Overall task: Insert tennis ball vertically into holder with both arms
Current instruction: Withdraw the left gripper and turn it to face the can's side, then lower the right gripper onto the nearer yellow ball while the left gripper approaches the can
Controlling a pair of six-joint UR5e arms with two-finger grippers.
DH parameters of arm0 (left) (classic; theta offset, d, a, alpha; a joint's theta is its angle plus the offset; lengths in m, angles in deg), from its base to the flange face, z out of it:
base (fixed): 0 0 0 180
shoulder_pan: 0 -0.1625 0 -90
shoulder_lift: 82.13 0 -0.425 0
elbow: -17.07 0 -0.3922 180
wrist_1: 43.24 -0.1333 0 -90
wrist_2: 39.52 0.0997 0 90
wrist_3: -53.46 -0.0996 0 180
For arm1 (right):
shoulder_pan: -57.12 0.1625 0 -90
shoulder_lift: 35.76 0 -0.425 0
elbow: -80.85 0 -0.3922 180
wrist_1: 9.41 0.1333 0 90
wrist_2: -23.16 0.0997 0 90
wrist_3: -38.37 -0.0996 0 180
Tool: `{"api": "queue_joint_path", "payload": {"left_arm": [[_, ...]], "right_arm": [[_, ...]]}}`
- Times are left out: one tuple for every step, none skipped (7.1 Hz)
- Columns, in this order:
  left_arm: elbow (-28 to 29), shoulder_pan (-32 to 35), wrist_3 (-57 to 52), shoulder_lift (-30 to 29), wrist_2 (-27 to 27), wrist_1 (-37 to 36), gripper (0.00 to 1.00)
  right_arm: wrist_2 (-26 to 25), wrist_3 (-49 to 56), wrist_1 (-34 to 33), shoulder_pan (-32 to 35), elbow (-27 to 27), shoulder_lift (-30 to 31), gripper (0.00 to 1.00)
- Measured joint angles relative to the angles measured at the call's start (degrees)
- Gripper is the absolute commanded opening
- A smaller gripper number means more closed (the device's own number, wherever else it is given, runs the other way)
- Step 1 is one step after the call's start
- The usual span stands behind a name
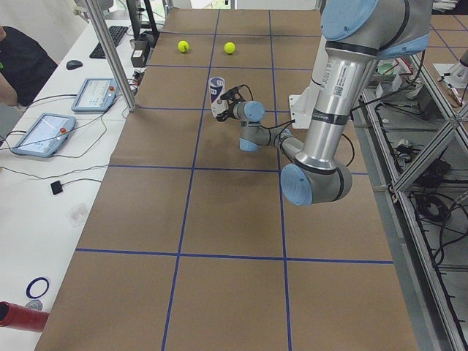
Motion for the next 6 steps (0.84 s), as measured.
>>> {"api": "queue_joint_path", "payload": {"left_arm": [[1.1,-0.4,0.3,-1.3,0.2,0.0,0.99],[2.4,-0.6,0.6,-2.5,0.4,0.0,0.99],[3.5,-0.8,0.7,-3.4,1.5,0.0,0.99],[4.2,-1.3,0.8,-3.9,3.2,0.0,0.99],[4.6,-1.7,0.9,-4.2,4.2,0.0,0.99],[4.7,-1.9,0.9,-4.2,4.7,0.0,0.99]], "right_arm": [[1.0,-3.7,0.7,-0.6,0.1,-0.5,1.00],[1.6,-9.1,1.1,-2.2,-0.6,-1.4,1.00],[1.8,-14.7,1.3,-4.8,-2.5,-2.1,1.00],[0.8,-21.1,1.5,-8.8,-5.3,-2.4,1.00],[-1.1,-26.6,1.5,-13.1,-8.2,-2.5,1.00],[-2.6,-30.8,1.7,-16.9,-10.4,-2.9,1.00]]}}
